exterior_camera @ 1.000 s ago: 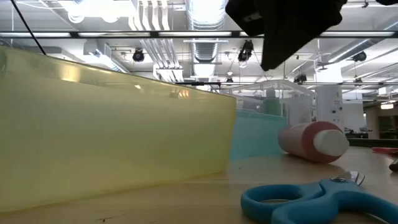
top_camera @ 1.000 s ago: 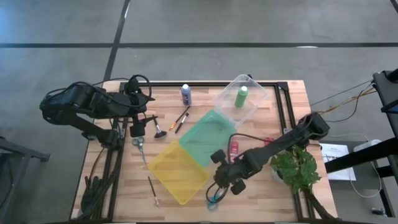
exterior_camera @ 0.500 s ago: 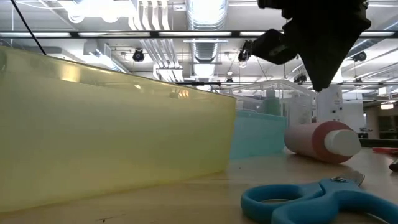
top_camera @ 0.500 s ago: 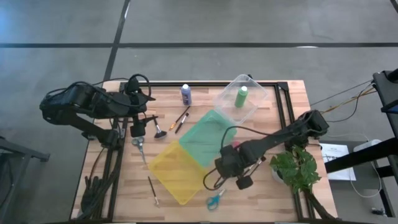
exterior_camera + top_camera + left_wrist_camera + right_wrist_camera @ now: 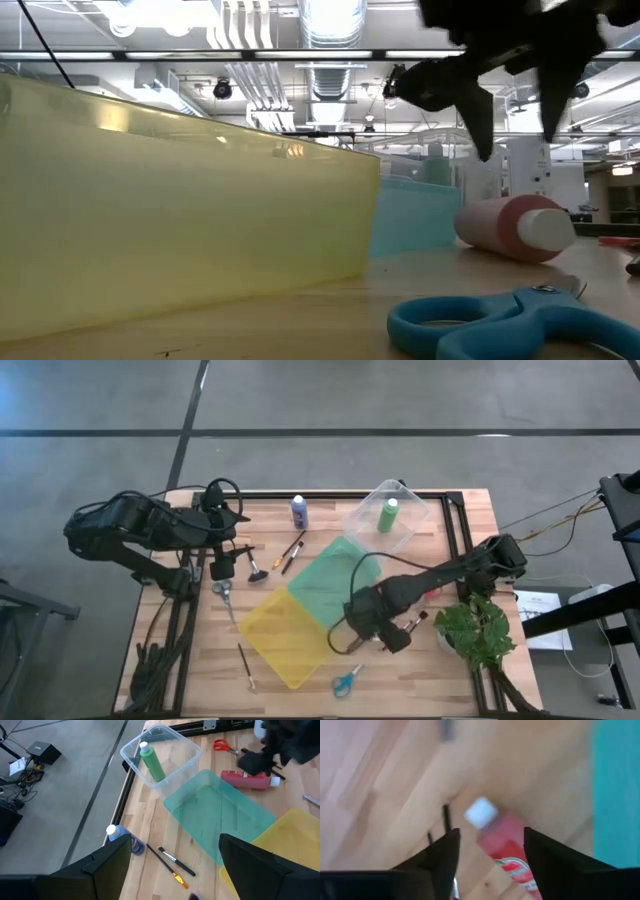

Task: Pick & Place Paint Supplies
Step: Put the red paint bottle into the transparent bin

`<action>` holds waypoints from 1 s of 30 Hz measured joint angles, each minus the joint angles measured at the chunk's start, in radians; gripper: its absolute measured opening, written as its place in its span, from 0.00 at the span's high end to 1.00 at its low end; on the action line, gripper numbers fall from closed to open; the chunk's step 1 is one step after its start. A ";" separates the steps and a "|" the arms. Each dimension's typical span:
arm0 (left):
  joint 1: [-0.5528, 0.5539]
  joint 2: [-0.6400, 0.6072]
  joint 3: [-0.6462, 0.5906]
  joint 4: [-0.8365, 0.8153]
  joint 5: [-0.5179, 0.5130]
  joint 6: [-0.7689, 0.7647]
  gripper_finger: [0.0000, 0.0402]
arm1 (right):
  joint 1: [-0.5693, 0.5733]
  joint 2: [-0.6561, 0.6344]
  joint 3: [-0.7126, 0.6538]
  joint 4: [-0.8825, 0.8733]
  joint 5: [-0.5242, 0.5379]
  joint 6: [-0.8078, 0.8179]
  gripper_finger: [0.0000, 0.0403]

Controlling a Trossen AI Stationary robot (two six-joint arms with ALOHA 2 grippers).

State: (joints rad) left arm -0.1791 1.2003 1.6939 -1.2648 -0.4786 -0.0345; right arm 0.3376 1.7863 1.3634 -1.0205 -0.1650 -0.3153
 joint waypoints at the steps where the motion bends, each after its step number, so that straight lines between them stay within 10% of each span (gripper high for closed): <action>1: 0.000 0.000 0.000 0.000 0.000 0.000 0.23 | 0.017 0.000 -0.005 0.003 0.000 -0.076 0.44; 8: 0.000 0.000 0.000 0.000 0.000 0.000 0.23 | 0.100 0.000 -0.073 0.065 0.028 -0.437 0.40; 30: 0.000 0.000 0.000 0.000 0.000 -0.007 0.23 | 0.114 0.001 -0.257 0.347 0.198 -0.527 0.40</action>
State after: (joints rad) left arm -0.1794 1.2003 1.6938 -1.2652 -0.4786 -0.0418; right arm 0.4513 1.7870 1.1063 -0.6736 0.0330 -0.8419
